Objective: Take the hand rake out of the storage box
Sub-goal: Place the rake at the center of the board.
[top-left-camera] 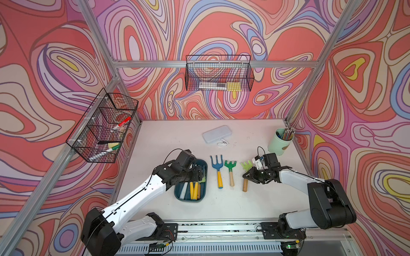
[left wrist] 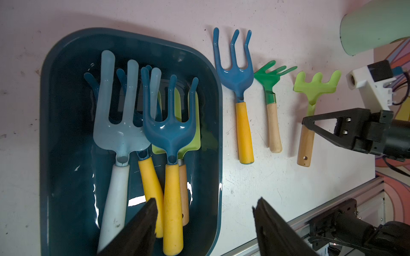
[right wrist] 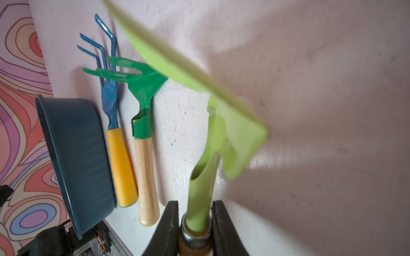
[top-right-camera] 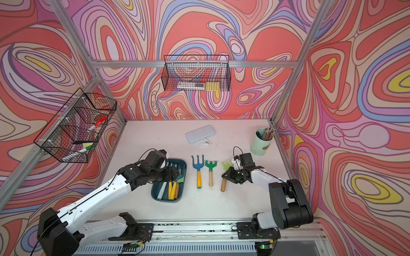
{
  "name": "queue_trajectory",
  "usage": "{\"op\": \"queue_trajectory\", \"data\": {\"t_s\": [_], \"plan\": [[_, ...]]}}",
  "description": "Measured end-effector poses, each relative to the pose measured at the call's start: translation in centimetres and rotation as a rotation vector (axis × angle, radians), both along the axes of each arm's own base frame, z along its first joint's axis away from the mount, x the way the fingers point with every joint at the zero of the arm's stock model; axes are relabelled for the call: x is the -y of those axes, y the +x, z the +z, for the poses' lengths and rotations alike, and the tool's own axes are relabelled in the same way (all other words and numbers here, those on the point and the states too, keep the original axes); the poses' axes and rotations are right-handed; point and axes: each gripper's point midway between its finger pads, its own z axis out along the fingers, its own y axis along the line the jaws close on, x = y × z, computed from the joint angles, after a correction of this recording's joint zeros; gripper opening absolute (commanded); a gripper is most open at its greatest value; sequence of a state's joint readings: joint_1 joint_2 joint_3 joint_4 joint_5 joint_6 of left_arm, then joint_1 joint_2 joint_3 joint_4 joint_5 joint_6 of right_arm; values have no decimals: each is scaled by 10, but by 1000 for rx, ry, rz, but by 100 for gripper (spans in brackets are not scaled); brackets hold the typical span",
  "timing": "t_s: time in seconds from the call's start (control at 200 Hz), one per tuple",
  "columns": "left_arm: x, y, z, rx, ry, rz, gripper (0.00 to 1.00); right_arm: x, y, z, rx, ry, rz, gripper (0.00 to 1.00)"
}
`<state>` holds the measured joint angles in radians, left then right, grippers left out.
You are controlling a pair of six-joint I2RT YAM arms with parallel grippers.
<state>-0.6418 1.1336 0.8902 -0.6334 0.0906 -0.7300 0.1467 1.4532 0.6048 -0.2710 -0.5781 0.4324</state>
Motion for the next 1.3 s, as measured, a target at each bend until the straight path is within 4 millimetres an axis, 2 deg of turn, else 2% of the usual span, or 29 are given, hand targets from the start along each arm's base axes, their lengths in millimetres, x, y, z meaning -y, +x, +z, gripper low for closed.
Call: {"op": "queue_trajectory", "data": {"t_s": [0.19,0.466,0.636,0.721,0.856,1.297], "plan": [[-3,1,0,10,17,4,73,-3,15,-1,52,-11,44,8],[-9,1,4,29,41,2,73,-4,25,-8,49,-12,52,18],[-10,0,3,30,49,-2,73,1,30,-6,42,-49,34,25],[-10,0,3,31,53,-7,73,4,31,-6,32,-69,22,32],[-11,0,3,34,65,-16,74,11,27,-8,2,-107,1,39],[-11,0,1,33,81,-34,74,26,21,-12,-73,-194,-73,35]]}}
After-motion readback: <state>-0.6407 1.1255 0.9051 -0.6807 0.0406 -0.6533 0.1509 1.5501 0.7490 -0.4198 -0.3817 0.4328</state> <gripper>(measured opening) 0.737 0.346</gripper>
